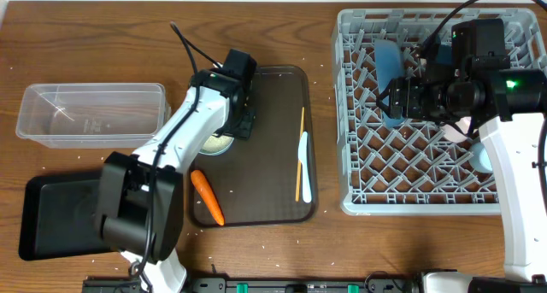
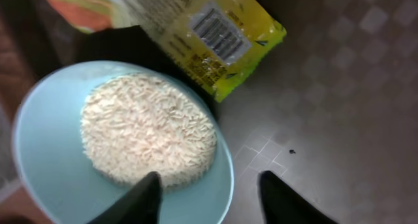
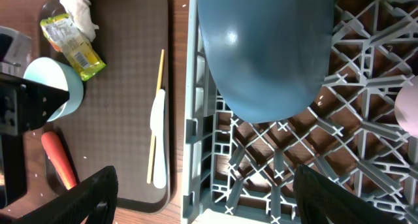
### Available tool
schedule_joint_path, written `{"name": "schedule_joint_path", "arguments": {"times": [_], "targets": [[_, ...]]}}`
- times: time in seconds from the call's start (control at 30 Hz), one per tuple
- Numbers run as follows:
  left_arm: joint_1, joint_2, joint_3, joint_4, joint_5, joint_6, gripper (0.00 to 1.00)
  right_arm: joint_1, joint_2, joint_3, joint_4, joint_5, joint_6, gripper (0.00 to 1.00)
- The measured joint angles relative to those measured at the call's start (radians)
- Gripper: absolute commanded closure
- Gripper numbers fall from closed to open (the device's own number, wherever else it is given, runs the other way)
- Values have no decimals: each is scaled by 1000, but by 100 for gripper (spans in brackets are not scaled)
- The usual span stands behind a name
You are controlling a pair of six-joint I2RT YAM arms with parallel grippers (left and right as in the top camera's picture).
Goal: Sort waste into correct bins and load items into the dishwasher rack
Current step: 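Grasp the light-blue bowl rim with the left gripper and lift it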
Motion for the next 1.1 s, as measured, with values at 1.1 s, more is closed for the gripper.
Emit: {"name": "schedule_joint_path", "arguments": {"times": [1.1], "targets": [[-14,-226,-18,-97,34,-222,94,0,1,0,2,2,0,19]]}}
